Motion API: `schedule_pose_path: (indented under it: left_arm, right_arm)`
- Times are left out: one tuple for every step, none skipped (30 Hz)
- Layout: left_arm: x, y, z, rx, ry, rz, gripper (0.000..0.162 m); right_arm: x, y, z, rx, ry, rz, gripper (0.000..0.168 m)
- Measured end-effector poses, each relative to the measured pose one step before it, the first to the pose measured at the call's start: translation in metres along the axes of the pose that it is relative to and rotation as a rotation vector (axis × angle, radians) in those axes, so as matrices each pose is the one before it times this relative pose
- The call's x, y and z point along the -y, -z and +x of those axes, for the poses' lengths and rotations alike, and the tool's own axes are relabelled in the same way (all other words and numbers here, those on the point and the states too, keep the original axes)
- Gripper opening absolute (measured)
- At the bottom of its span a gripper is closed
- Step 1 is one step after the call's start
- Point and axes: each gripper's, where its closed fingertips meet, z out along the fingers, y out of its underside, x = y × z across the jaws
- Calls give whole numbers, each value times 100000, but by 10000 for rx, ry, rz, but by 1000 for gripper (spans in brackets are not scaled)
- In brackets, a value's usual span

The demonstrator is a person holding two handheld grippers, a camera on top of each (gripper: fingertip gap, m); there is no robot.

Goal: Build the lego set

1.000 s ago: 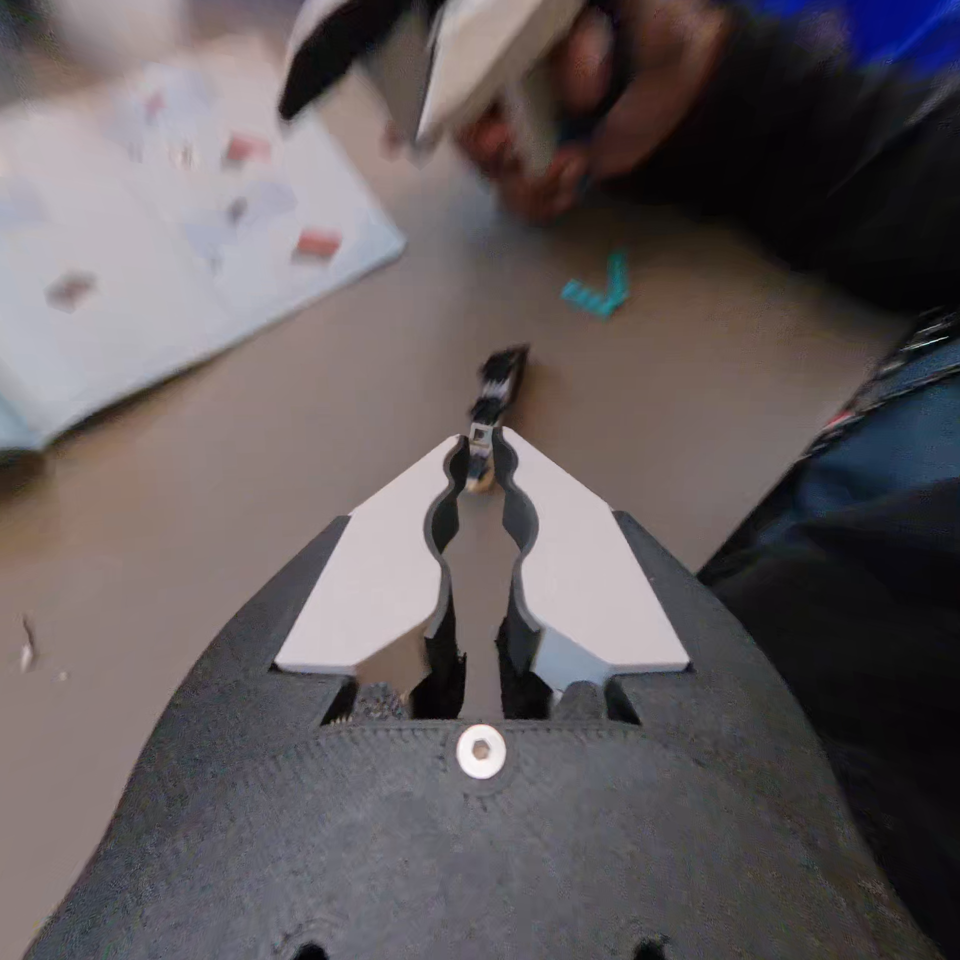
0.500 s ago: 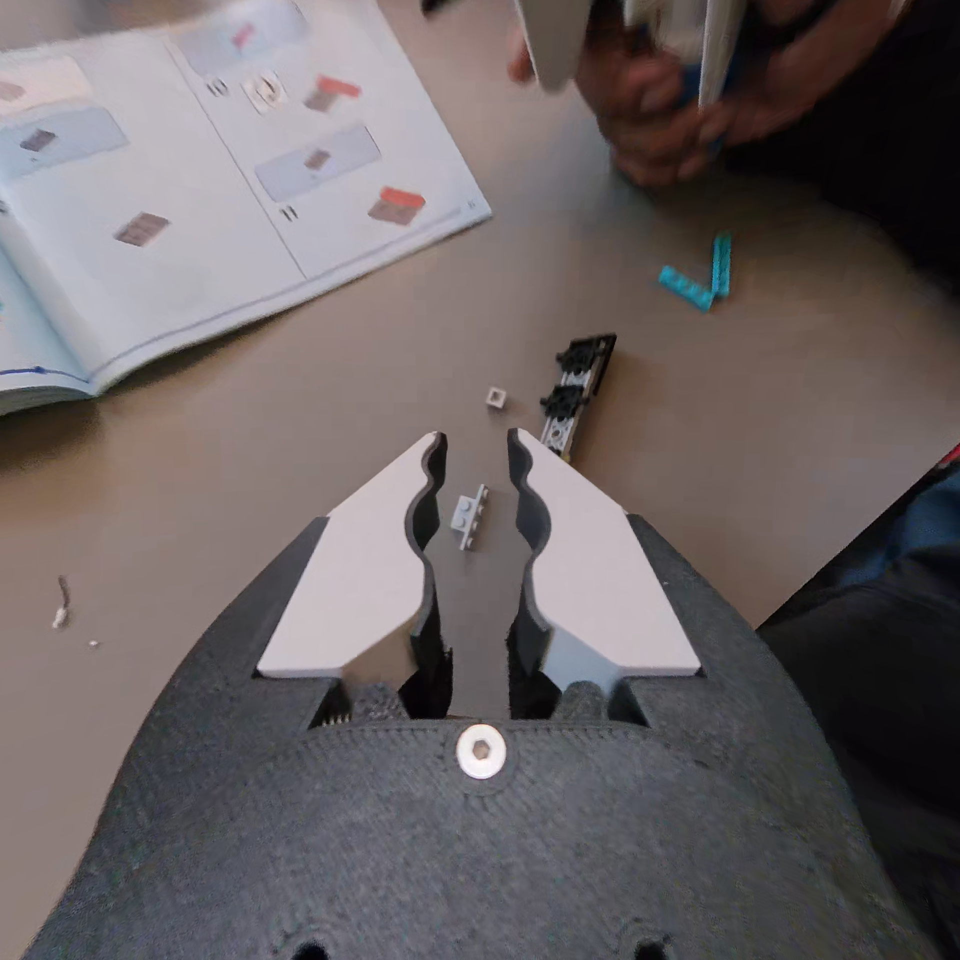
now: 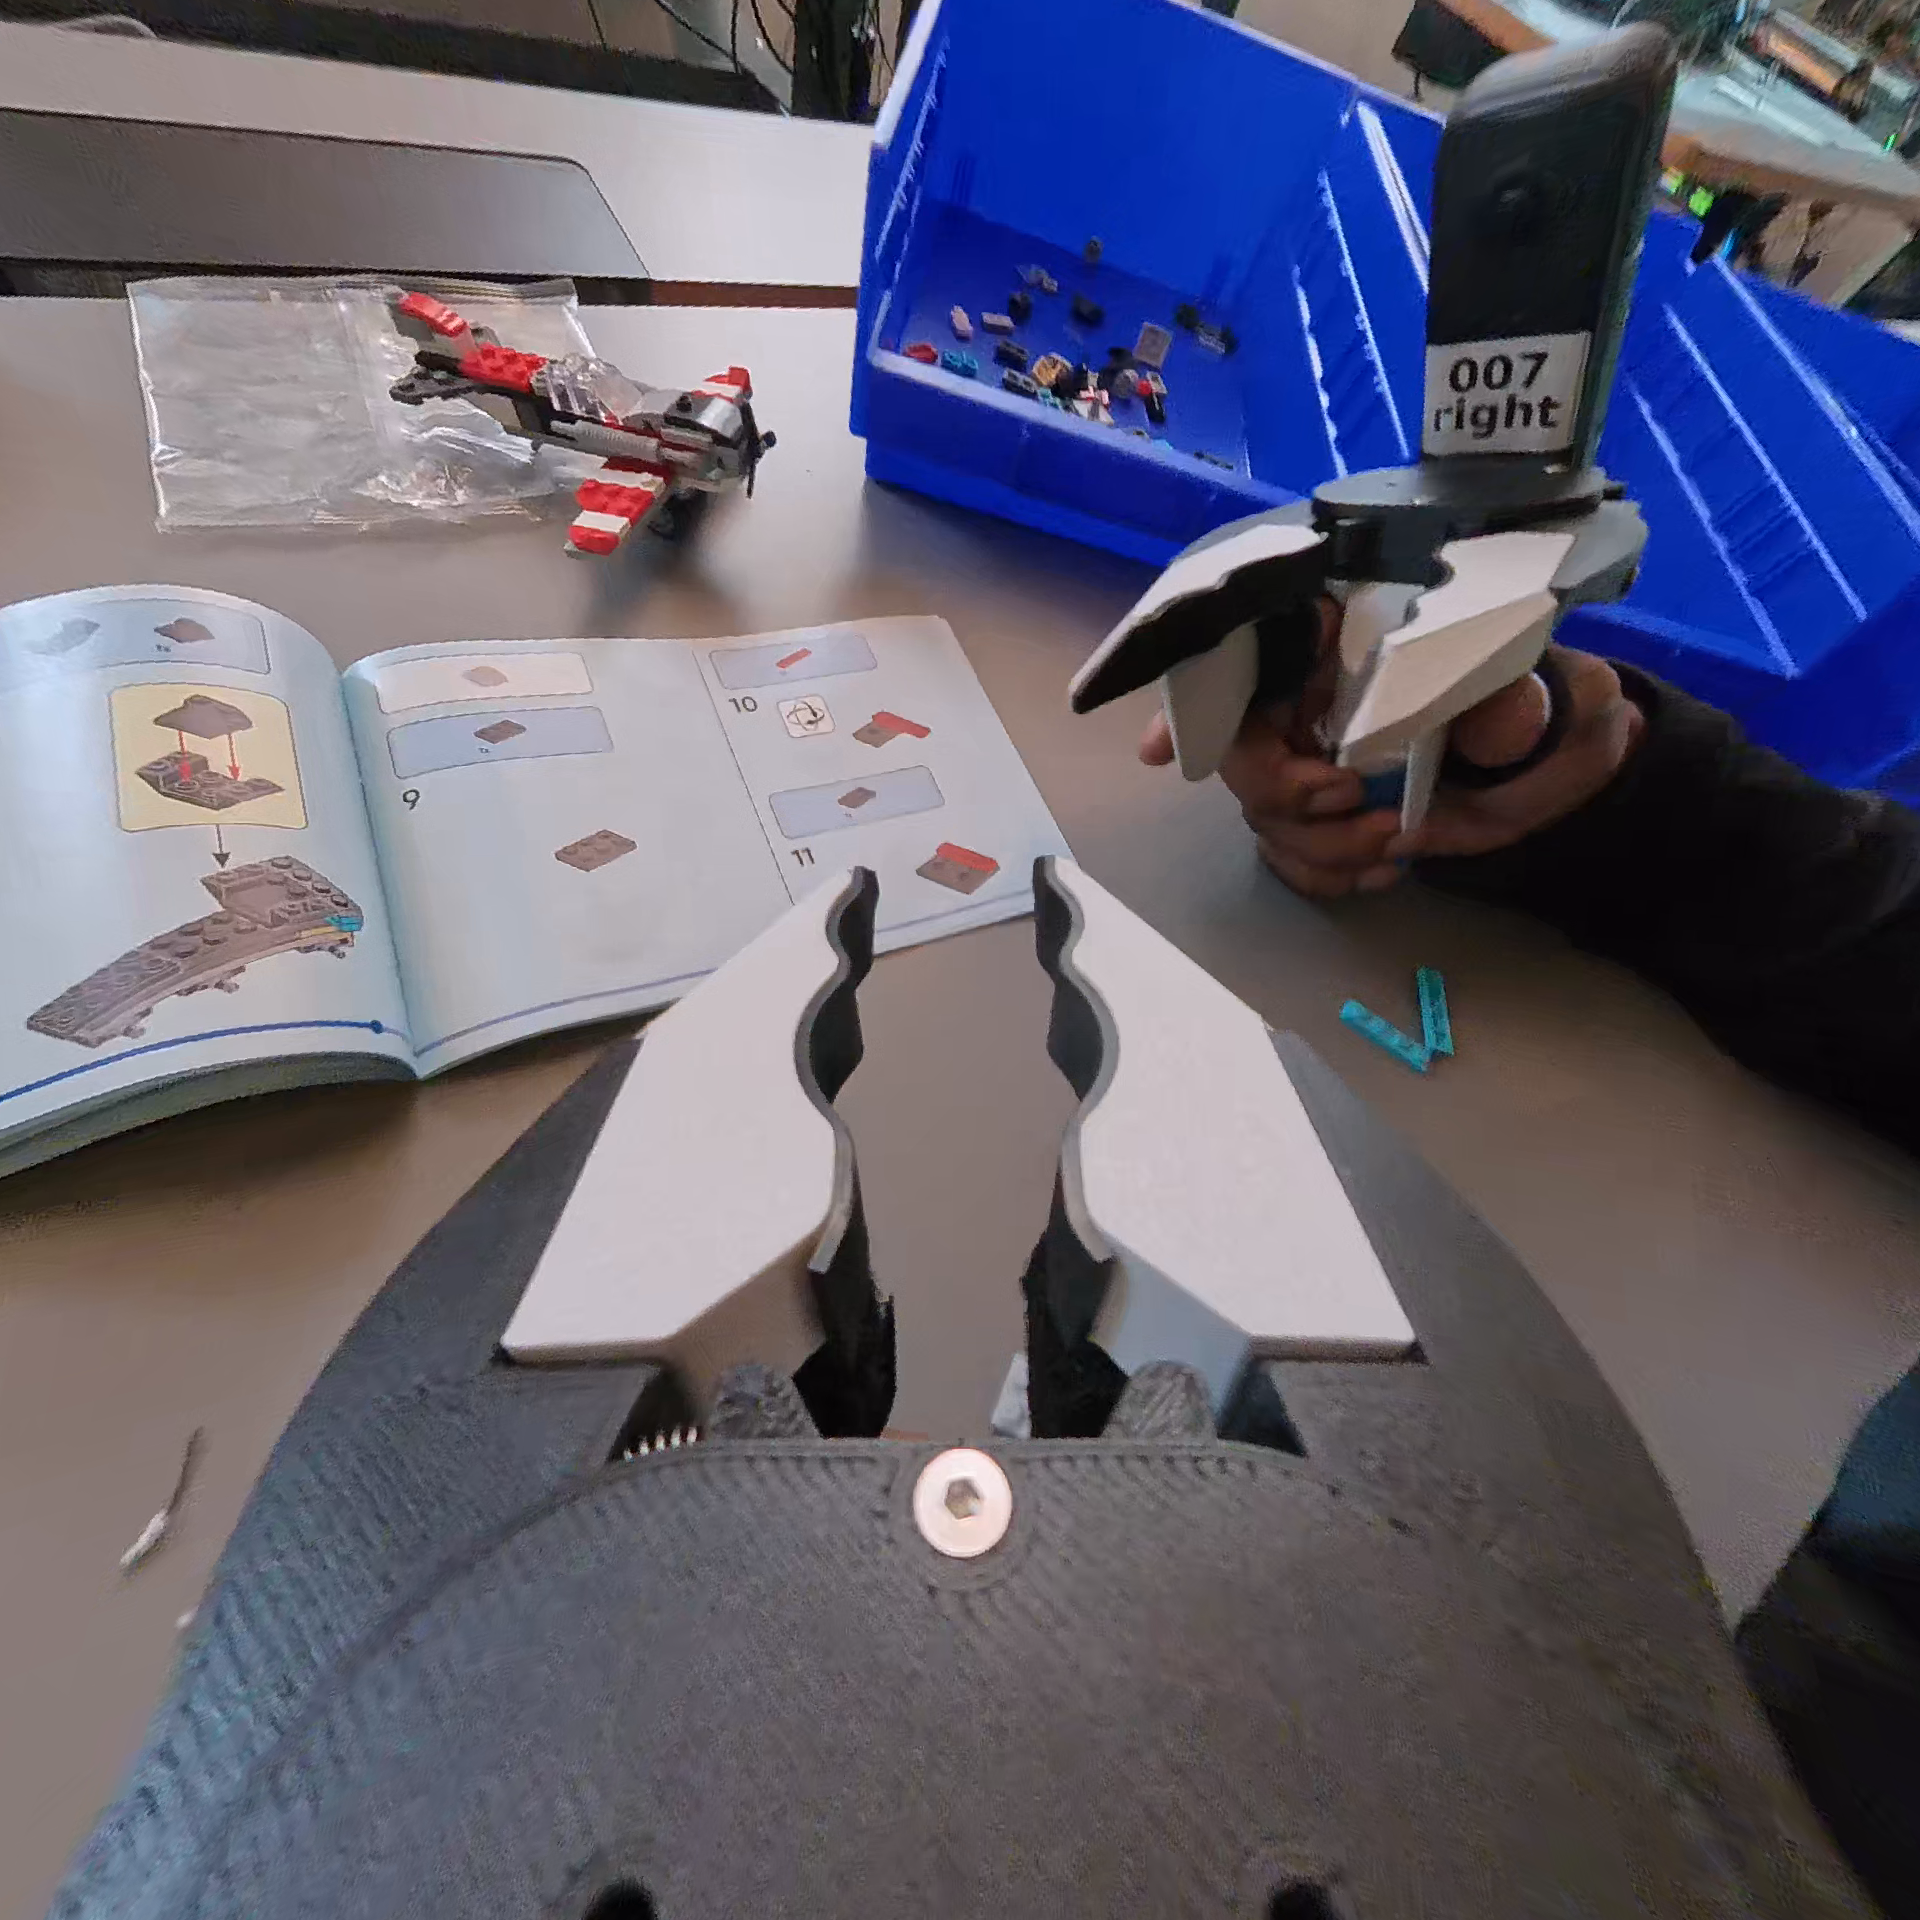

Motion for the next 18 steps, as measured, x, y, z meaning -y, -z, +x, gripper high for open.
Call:
schedule_pose_path:
  left_arm:
    - [123,-340,-124,-1,110,187,31]
    - [242,-314,-44,-6,76,175,31]
    - [273,-323,-41,34,5,124,31]
    - [214,-334,-79,76,-72,43,31]
    - [161,-343,-48,49,-111,-5,31]
    - [136,-326,21,-11,-105,-16,31]
    - [84,-319,32,-37,-73,-10,31]
    - [23,-302,32,-57,-32,3,31]
    - [-43,-306,45,-78,2,26,31]
    - [-107,-293,74,-100,23,44,31]
    - [-163,-280,157,-138,26,59,31]
    - [-207,-254,201,-148,11,74,30]
    - [-227,-207,190,-121,-12,68,30]
    - [-212,-160,182,-109,-39,68,29]
    - [-206,-135,144,-80,-48,44,28]
    - [-211,-99,75,-51,-56,7,28]
    - [-219,-78,25,-42,-57,-2,28]
    - [-203,-68,-25,-24,-41,-3,28]
  right_arm:
    - [2,0,9,11,-24,-1,58]
    - [10,4,17,8,-29,2,58]
    - [10,-3,22,8,-29,0,58]
    - [-9,-16,15,9,-24,-9,58]
    - [-8,-9,10,2,-10,-15,58]
    - [-29,-29,3,0,-2,-22,58]
    - [-29,-26,-5,-2,5,-23,58]
    - [-20,-23,2,-6,15,-14,58]
    - [-14,-12,5,-7,15,-11,58]
    - [-15,-25,-10,5,3,-16,58]
    - [-16,-7,-8,5,1,-10,58]
    - [0,0,-4,4,1,0,58]
    - [5,5,-15,8,0,5,58]
    - [20,16,-15,6,2,9,58]
    - [11,9,-7,6,-2,7,58]
    - [12,3,9,2,-10,0,58]
    - [-8,-20,25,-3,-14,-11,58]
    - [-29,-39,21,-2,-11,-24,58]
